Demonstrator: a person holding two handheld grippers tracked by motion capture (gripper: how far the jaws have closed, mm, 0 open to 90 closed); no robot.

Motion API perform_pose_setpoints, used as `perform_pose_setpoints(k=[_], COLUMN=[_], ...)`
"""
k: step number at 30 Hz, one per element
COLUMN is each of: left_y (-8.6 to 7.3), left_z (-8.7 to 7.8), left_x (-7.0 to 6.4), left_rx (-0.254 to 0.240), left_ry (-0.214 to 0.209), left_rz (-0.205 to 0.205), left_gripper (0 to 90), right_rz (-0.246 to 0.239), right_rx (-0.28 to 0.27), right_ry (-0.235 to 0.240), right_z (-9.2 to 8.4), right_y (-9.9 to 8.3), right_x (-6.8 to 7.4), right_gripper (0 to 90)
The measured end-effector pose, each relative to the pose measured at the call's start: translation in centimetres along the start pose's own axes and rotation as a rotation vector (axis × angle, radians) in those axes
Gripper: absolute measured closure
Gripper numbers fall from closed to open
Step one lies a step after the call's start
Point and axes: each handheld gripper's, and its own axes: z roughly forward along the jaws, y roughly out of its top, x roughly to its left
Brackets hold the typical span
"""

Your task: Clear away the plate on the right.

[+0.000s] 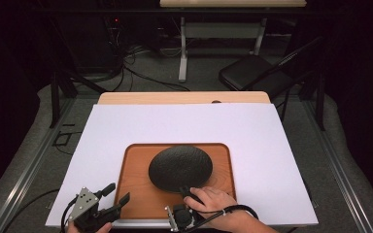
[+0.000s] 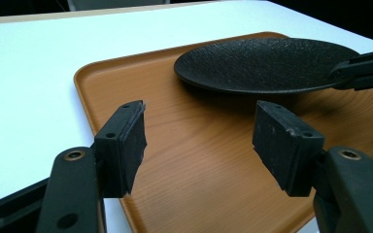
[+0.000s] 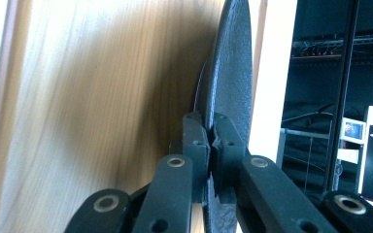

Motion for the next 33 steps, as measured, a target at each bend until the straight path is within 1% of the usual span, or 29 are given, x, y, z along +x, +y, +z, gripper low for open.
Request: perform_pose_setpoints(k=[5, 8, 12, 15, 19, 22, 30, 33], left_y=[0.0, 0.0, 0.0, 0.0, 0.0, 0.0, 0.0, 0.0], left_z=[0.0, 0.0, 0.0, 0.0, 0.0, 0.0, -0.1, -0.1], left_x=[0.0, 0.0, 0.0, 0.0, 0.0, 0.0, 0.0, 0.0], left_rx=[0.001, 0.001, 0.001, 0.001, 0.000, 0.002, 0.002, 0.002], left_ry=[0.000, -0.001, -0.001, -0.001, -0.001, 0.001, 0.001, 0.000], left_rz=[0.000, 0.000, 0.002, 0.002, 0.002, 0.002, 0.004, 0.004], left_gripper=[36.3, 36.3, 36.3, 36.3, 36.4, 36.4, 36.3, 36.4], right_rz=[0.006, 0.013, 0.020, 0.017, 0.026, 0.017, 0.018, 0.008], right_rx=[-0.007, -0.002, 0.001, -0.003, 0.003, -0.001, 0.001, 0.004], right_ry=[0.016, 0.042, 0.058, 0.060, 0.072, 0.078, 0.090, 0.099], right_z=[0.1, 0.4, 0.7, 0.9, 1.2, 1.4, 1.4, 1.5], right_y=[0.0, 0.1, 0.1, 0.0, 0.0, 0.0, 0.1, 0.1], right_x=[0.2, 0.7, 1.1, 1.1, 1.3, 1.5, 1.6, 1.7], right_gripper=[84.6, 82.8, 81.6, 81.4, 80.4, 79.6, 78.2, 77.0])
